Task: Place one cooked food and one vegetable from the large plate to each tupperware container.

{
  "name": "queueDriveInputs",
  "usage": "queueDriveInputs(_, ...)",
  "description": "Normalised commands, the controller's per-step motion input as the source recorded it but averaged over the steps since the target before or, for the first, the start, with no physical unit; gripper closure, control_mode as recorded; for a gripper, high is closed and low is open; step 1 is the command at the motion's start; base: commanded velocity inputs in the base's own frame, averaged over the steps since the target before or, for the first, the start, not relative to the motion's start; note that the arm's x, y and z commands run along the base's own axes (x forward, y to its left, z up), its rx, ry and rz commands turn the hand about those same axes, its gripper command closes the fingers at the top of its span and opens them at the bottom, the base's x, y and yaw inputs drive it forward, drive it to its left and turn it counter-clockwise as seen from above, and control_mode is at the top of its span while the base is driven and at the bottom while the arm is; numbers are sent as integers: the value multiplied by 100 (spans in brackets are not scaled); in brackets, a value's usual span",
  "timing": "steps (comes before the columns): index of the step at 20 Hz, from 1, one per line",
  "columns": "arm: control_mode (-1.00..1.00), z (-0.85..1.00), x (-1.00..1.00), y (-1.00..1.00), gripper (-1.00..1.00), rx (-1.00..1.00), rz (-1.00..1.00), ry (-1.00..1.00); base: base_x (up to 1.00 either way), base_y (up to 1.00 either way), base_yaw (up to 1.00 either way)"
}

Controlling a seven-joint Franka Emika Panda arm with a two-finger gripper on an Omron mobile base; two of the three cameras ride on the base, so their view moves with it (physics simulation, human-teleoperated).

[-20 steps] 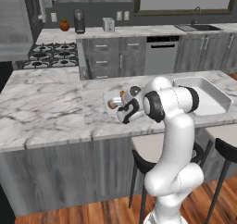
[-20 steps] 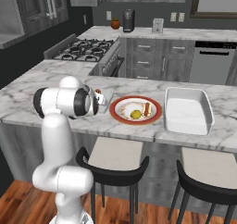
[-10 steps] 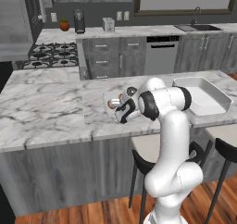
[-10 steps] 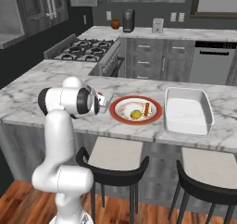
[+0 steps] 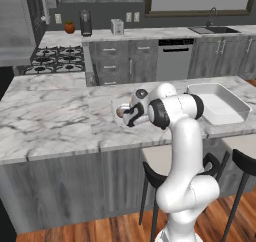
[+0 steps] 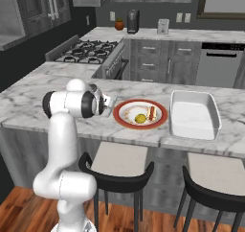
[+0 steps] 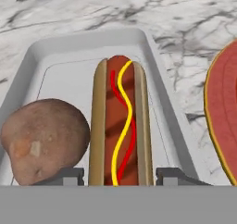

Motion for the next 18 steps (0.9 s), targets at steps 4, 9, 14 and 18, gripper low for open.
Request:
queueDriveInputs(4, -100, 1, 3, -21, -100, 0, 0, 0, 0, 0, 0)
queueDriveInputs(9, -100, 51, -20, -10, -100, 0, 0, -12, 0, 0, 0)
queueDriveInputs(14, -100, 62, -50, -40, -100, 0, -7, 4, 0, 0, 0)
queueDriveInputs(18, -100, 70, -52, -39, -100, -3, -22, 18, 0, 0, 0)
